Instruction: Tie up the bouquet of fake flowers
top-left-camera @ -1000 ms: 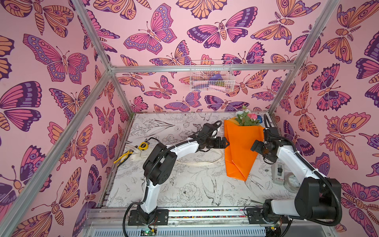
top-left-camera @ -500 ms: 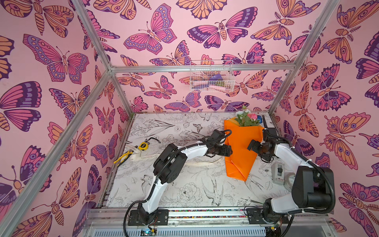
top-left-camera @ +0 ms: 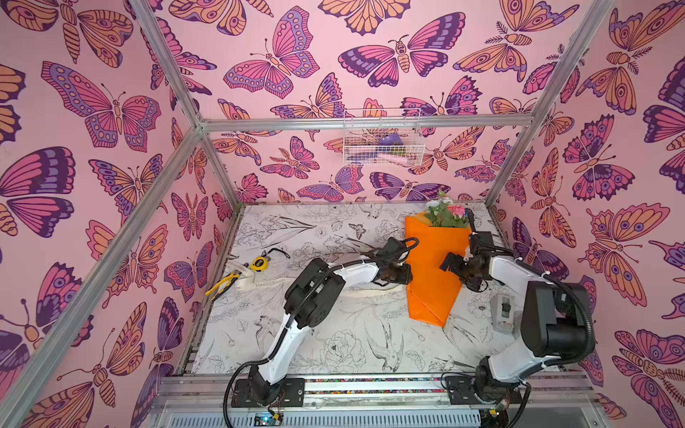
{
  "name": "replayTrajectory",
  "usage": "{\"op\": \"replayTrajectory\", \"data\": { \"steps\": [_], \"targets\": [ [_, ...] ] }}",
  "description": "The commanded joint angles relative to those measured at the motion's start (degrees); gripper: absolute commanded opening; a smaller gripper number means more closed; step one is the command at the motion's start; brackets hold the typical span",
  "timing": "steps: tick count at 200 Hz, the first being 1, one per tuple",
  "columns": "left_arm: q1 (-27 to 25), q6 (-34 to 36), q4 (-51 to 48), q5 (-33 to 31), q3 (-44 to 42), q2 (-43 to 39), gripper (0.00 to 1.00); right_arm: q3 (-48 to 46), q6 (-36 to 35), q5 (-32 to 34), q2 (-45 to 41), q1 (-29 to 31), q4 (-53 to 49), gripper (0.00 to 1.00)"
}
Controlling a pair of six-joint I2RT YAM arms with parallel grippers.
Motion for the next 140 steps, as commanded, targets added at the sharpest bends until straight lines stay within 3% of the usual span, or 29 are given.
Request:
{"op": "replayTrajectory", "data": {
  "steps": [1,26,90,120,140],
  "targets": [
    [-0.29,-0.06,-1.24,-0.32,0.74,1.98,0.32,0.68,-1.06,-1.36,1.71,-0.02,1.84,0.99],
    [-0.22,-0.57,-1.19,0.11,0.92,2.91,0.21,2.66,-1.37,0.21,3.42,1.96,0.79,0.99],
    [-0.13,-0.95,-1.39,-0.07,-0.12,2.68,0.09,3.35,-1.09,13.51,-2.19,2.71,-8.41,0.99],
    [-0.13,-1.46,-1.23,0.58,-0.05,3.1,0.05,2.21,-1.32,13.39,-2.3,0.69,-7.84,0.99],
    [-0.13,-1.37,-1.3,0.69,-0.21,3.16,0.05,1.64,-1.94,9.34,-0.25,0.3,-4.5,0.99]
  ]
}}
